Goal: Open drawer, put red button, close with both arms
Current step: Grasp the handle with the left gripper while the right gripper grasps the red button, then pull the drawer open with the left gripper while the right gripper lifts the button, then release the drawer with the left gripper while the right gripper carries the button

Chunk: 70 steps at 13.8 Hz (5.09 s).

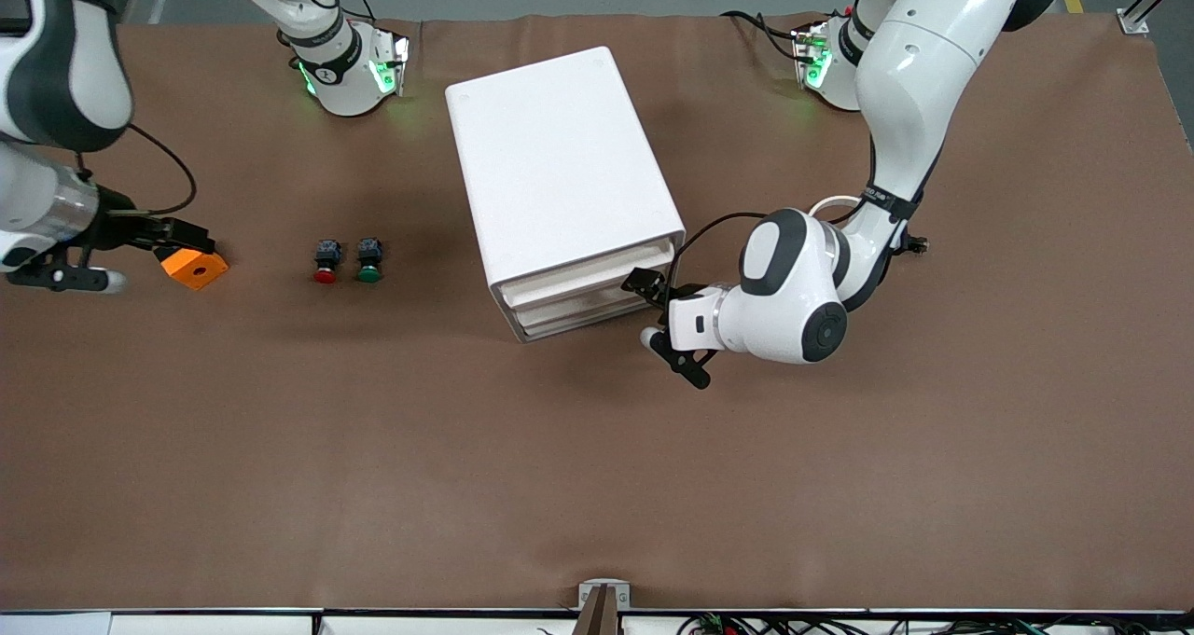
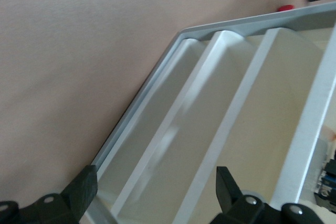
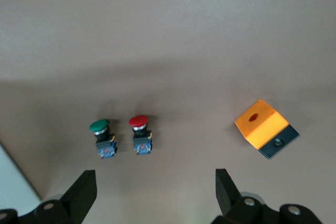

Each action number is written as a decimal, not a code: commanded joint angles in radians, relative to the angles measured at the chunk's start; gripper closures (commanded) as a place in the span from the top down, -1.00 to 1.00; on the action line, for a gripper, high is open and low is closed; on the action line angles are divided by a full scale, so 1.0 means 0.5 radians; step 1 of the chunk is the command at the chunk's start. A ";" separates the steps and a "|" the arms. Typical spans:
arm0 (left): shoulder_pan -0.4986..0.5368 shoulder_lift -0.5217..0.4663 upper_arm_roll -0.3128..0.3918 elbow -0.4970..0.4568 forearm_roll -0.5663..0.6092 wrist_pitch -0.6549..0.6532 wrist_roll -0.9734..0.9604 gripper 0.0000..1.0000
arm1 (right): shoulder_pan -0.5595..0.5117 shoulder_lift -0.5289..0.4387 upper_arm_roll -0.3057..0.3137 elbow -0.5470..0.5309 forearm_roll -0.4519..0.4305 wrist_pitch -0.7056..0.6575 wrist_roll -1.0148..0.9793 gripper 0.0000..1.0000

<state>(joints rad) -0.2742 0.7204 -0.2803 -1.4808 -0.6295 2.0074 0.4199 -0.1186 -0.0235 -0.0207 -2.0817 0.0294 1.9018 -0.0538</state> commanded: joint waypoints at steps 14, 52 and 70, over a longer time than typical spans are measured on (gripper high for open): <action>-0.004 0.173 -0.013 -0.008 -0.358 -0.131 0.458 0.62 | 0.228 0.068 0.023 -1.086 0.174 1.485 0.000 1.00; 0.104 0.207 0.110 0.191 -0.352 0.928 0.651 -0.46 | 0.332 0.065 0.038 0.293 0.380 -0.589 1.158 -1.00; 0.536 -0.446 0.119 0.210 0.261 -0.010 -0.336 1.00 | 1.151 1.133 0.011 2.325 0.797 -0.801 3.702 -1.00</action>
<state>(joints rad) -0.0334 0.5755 -0.2212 -1.3372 -0.5977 2.0699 0.3305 0.3990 0.4786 0.0051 -1.0175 0.4229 1.4723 1.6824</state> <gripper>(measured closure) 0.000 0.586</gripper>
